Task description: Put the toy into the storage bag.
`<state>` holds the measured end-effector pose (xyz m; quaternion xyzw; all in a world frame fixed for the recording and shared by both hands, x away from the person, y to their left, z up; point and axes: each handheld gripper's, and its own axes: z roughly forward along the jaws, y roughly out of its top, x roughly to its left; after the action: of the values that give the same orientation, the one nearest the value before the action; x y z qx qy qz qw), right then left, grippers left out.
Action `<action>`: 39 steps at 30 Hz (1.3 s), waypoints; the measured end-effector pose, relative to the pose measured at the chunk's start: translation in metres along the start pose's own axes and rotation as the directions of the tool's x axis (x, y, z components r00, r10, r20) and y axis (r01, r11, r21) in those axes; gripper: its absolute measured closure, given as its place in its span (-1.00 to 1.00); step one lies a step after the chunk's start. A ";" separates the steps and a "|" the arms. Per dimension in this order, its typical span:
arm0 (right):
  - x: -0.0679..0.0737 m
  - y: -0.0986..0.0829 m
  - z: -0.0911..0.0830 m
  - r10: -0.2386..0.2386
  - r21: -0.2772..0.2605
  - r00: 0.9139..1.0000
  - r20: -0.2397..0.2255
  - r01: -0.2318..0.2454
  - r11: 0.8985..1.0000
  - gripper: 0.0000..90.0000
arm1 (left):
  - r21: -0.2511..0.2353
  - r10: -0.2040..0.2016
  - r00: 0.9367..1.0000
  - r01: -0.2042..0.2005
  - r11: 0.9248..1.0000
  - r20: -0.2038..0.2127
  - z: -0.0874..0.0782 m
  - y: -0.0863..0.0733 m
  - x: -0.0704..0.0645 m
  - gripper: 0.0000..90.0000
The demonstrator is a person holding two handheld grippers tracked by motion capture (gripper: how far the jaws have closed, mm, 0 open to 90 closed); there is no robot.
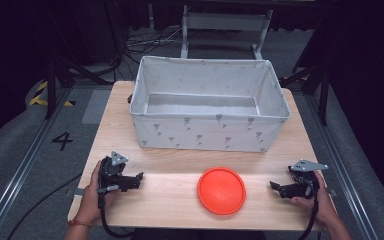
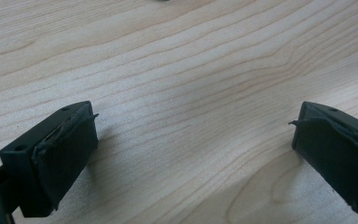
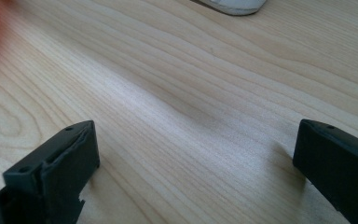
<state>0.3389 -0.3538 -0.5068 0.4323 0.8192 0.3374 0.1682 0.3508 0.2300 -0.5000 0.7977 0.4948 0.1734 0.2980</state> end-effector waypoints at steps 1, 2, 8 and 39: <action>0.000 0.000 0.000 0.000 0.000 1.000 0.000 0.000 1.000 -0.99 | 0.000 0.007 1.000 -0.007 1.000 0.005 0.000 0.000 0.001 -0.99; 0.000 0.000 0.000 -0.002 0.001 1.000 -0.002 0.002 1.000 -0.99 | 0.001 0.013 1.000 -0.013 1.000 0.009 0.000 0.000 0.002 -0.99; 0.002 0.003 -0.001 -0.018 0.019 1.000 0.006 0.018 1.000 -0.93 | 0.003 0.045 0.998 -0.045 0.999 0.037 -0.001 0.000 0.006 -1.00; 0.096 0.071 0.025 -0.184 -0.041 0.926 -0.328 0.181 0.983 -0.59 | 0.000 0.121 0.987 -0.122 0.993 0.108 -0.003 -0.003 0.012 -1.00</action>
<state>0.3409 -0.2364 -0.4731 0.2906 0.8706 0.3921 0.0613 0.3529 0.2429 -0.4998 0.8355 0.4290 0.1465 0.3104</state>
